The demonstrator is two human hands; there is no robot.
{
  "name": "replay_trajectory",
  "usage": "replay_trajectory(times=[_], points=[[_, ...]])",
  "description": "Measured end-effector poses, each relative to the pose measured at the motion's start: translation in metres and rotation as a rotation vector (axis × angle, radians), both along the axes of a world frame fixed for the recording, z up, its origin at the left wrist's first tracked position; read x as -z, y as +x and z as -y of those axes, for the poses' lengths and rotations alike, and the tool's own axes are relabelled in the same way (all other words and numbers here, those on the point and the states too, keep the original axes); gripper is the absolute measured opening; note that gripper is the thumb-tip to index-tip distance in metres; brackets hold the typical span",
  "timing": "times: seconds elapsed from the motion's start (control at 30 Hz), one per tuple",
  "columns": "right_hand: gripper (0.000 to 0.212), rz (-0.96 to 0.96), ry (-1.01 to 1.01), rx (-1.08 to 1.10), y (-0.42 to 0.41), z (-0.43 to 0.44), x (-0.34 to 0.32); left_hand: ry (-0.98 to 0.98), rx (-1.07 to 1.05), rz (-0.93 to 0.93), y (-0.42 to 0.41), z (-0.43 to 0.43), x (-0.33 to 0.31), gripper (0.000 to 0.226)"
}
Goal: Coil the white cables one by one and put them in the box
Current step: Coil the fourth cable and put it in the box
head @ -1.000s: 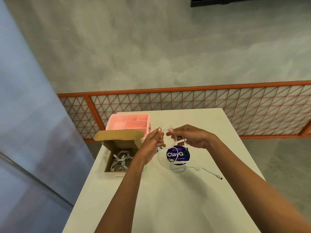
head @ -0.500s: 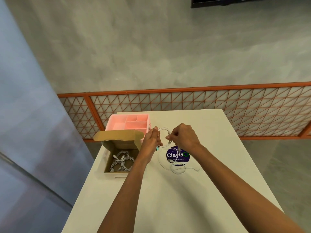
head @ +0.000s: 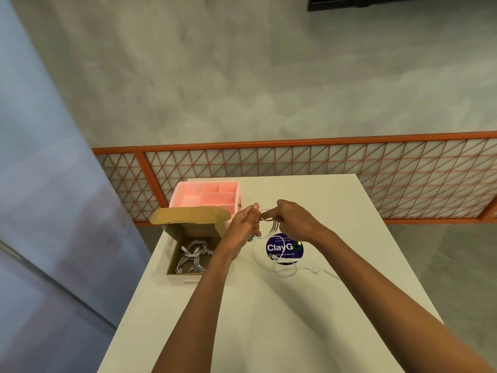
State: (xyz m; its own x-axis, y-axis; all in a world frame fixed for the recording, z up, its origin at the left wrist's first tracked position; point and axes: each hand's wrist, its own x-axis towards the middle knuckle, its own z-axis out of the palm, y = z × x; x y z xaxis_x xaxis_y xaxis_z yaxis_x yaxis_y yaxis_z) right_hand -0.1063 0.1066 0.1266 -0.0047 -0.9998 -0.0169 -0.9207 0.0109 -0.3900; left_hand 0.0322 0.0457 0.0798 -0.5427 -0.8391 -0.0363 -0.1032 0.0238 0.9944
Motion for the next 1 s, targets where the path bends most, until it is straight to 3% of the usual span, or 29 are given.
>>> replay_trajectory(times=[0.23, 0.37, 0.5, 0.73, 1.0], points=[[0.049, 0.05, -0.053, 0.01, -0.009, 0.002, -0.001, -0.118, -0.05, 0.107, -0.001, 0.0, 0.001, 0.03], [0.038, 0.357, -0.033, 0.043, -0.017, -0.001, -0.005, -0.178, -0.078, 0.136, -0.003, 0.002, 0.004, 0.036], [0.033, 0.531, 0.016, 0.048, -0.023, -0.006, -0.009, -0.218, -0.093, 0.119, -0.003, 0.001, 0.002, 0.039], [0.029, 0.721, 0.024, 0.117, -0.033, -0.008, -0.008, -0.166, -0.035, 0.082, -0.005, -0.003, 0.002, 0.02], [0.04, 0.831, 0.095, 0.14, -0.044, 0.0, 0.0, -0.119, 0.045, 0.001, -0.007, -0.012, -0.009, 0.027]])
